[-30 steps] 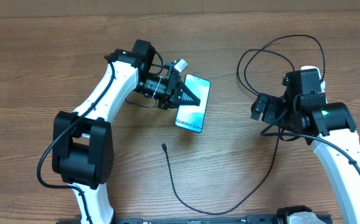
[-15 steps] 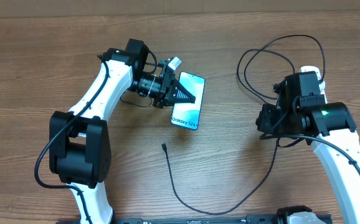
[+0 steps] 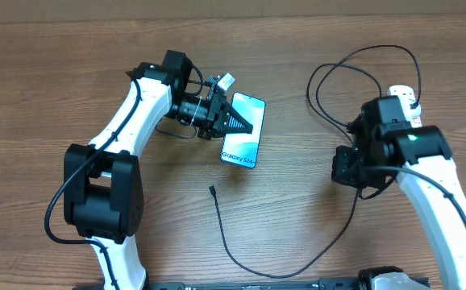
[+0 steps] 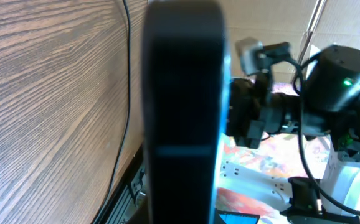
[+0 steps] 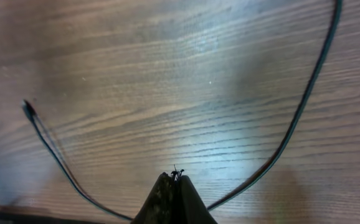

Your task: Plug charger to phone and switch on socket

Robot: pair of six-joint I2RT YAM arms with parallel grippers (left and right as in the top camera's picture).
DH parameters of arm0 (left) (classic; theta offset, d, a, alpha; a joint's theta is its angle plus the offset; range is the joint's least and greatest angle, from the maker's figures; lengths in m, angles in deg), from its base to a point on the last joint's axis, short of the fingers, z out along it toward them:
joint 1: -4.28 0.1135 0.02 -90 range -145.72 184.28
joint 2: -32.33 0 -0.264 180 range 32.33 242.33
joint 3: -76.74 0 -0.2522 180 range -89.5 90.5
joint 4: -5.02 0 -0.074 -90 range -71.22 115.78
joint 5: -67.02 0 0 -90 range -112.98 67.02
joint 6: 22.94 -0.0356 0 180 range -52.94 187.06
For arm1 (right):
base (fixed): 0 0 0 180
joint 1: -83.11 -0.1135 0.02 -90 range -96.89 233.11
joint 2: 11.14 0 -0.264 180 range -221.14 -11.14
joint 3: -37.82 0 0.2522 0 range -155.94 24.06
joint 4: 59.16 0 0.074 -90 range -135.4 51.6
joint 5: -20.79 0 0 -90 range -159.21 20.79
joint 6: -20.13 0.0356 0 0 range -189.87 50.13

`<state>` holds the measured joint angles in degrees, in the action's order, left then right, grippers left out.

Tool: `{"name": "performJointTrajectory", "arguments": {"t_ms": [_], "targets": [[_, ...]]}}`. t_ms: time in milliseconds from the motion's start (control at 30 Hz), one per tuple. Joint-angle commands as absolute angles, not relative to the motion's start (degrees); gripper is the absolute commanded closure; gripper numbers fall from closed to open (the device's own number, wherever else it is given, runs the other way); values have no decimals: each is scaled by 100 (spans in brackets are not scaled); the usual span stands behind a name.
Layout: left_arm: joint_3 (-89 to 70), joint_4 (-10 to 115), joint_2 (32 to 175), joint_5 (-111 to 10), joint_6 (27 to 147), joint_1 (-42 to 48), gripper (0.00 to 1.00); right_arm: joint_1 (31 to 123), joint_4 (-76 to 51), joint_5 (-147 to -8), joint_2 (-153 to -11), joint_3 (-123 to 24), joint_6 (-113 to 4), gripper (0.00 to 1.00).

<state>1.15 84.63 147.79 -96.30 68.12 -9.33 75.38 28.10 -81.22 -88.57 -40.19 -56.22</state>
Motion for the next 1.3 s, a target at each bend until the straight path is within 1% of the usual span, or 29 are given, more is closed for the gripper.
{"name": "performJointTrajectory", "arguments": {"t_ms": [0,100,233,367,400,467,500,533,567,633,767,833,933,1067,1267], "targets": [[128,8482,14772,-9885,6661,-911,96,7319,2856,-8129,-9106,-4027,-5673,96],[128,8480,14772,-9885,6661,-911,96,7085,2867,-8129,-9237,-4027,-5688,94],[128,8476,14772,-9885,6674,-906,96,6611,2797,-8127,-9266,-4027,-5690,94],[128,8472,14772,-9892,6707,-758,96,6113,2626,-8133,-9266,-4027,-5625,89],[128,8469,14772,-9907,6716,-686,96,5997,2556,-8133,-9266,-4027,-5596,86],[128,8474,14772,-9909,6810,-524,96,5752,2344,-8131,-9268,-4027,-5463,77],[128,8474,14772,-9909,6888,-434,96,5617,2189,-8127,-9272,-4027,-5354,66],[128,8474,14772,-9916,6926,-353,96,5501,2038,-8129,-9272,-4027,-5266,50],[128,8476,14772,-9942,6952,-268,96,5372,1866,-8127,-9274,-4027,-5148,40],[128,8504,14772,-9953,6967,-67,96,5101,1490,-8101,-9285,-4027,-4947,35],[128,8622,14772,-9949,6960,278,96,4447,878,-7583,-9445,-4027,-4551,35],[128,8649,14772,-9949,6960,431,96,4170,666,-7572,-9635,-4027,-4333,37],[128,8642,14772,-9947,6958,665,96,3728,340,-7567,-10026,-4030,-4073,40],[128,8625,14772,-9940,6936,1008,96,3134,-230,-7231,-10603,-4030,-3808,40],[128,8753,14772,-9641,6871,1369,96,2769,-895,-6717,-11224,-4051,-3813,41]]}}
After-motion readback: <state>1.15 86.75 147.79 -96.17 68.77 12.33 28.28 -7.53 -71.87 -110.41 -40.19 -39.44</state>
